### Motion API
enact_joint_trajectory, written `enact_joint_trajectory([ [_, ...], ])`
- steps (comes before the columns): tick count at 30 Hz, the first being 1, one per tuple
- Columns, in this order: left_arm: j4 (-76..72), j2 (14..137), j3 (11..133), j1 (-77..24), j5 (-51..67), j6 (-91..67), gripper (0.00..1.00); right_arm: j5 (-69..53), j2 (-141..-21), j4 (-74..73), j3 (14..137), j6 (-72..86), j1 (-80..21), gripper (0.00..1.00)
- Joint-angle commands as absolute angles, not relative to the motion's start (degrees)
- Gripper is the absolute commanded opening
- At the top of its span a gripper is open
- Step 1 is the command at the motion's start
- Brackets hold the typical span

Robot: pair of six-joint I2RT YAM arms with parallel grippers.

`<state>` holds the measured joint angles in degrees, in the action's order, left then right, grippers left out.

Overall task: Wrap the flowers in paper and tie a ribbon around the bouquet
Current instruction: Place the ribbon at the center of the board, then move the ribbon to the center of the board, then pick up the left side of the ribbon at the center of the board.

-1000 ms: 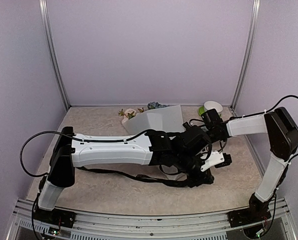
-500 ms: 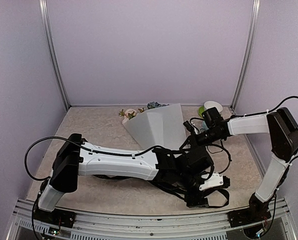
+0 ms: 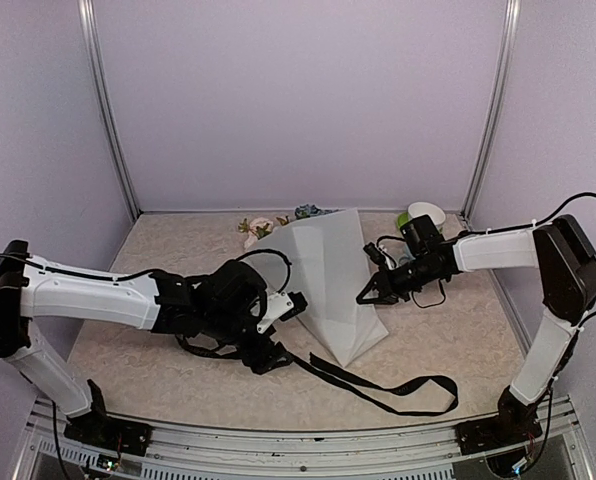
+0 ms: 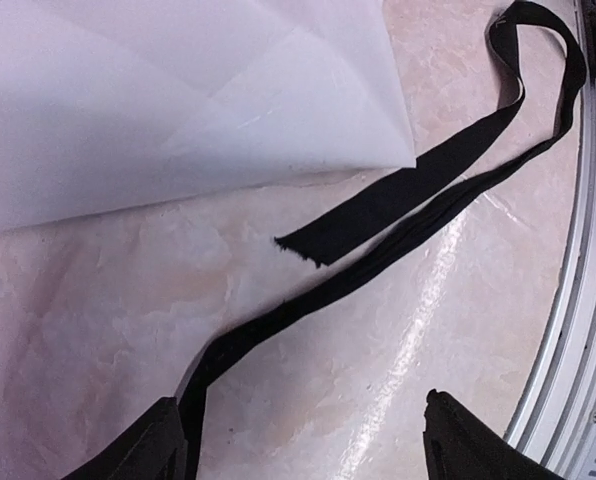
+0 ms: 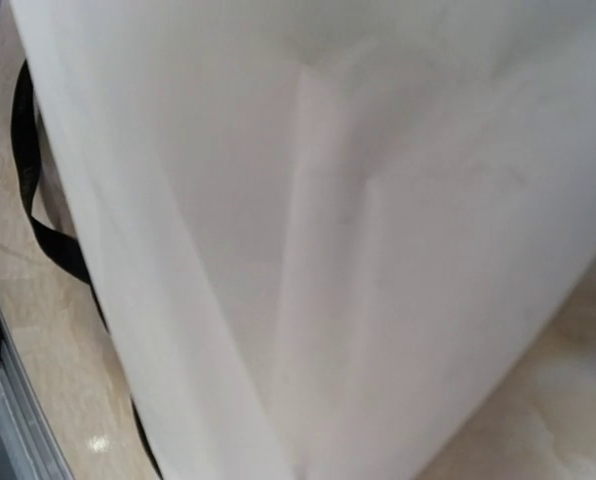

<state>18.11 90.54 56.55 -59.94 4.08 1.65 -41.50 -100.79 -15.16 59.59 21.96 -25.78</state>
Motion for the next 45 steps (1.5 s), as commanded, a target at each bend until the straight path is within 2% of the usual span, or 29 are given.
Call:
enact_joint_trajectory([
  [1,12.65,89.14,49.43,-56.82,-2.01,-3.54,0.81,-41.89,-99.3,-14.25,61.31,22.15,-26.62,0.0],
  [6,15.44,97.62,52.0,-53.8,-4.04,-3.28,0.82,-41.59,-99.24,-14.39,61.33,22.1,-26.72,0.0],
  [9,16.2,102.39,54.47,-53.88,-3.29,-3.01,0.77,-41.74,-99.08,-14.09,61.18,22.5,-26.8,0.0],
  [10,15.98,103.29,54.79,-53.83,-2.44,-2.88,0.72,-41.82,-98.99,-13.98,61.2,22.73,-26.88,0.0],
  [12,14.98,104.23,54.85,-53.75,-1.42,-3.1,0.56,-41.99,-98.76,-13.84,61.26,23.23,-27.18,0.0],
  [17,13.64,106.63,55.33,-51.84,0.29,-4.37,0.08,-43.12,-98.44,-13.2,61.42,25.23,-28.77,0.0],
  [18,14.03,107.4,55.74,-51.33,-0.58,-4.89,0.01,-43.37,-98.38,-13.25,61.59,25.69,-29.21,0.0],
  [19,14.47,108.25,56.31,-50.54,-1.63,-5.53,0.0,-43.6,-98.31,-13.08,61.82,25.82,-29.64,0.0],
  [26,13.86,111.99,59.84,-45.31,-2.47,-11.64,0.0,-44.19,-97.46,-7.25,60.66,33.89,-34.4,0.0],
  [30,9.88,110.94,59.16,-44.56,-0.59,-15.95,0.0,-43.93,-96.45,0.28,55.1,40.62,-35.77,0.0],
  [31,9.04,110.92,59.15,-44.48,-0.49,-17.03,0.05,-43.87,-95.94,1.96,53.93,42.23,-36.04,0.0],
  [34,7.64,110.86,59.65,-44.85,1.18,-18.44,0.31,-42.76,-95.24,3.72,52.87,44.1,-37.51,0.0],
  [36,6.89,108.36,59.29,-45.15,2.3,-19.18,0.45,-42.34,-95.63,3.49,52.54,44.19,-38.53,0.0],
  [41,9.08,99.15,57.89,-44.89,-1.73,-19.73,0.64,-41.72,-96.16,5.91,48.14,45.76,-39.46,0.0],
  [45,16.63,95.63,59.39,-43.62,-6.29,-21.72,0.65,-41.07,-96.36,6.59,47.04,46.16,-39.92,0.0],
])
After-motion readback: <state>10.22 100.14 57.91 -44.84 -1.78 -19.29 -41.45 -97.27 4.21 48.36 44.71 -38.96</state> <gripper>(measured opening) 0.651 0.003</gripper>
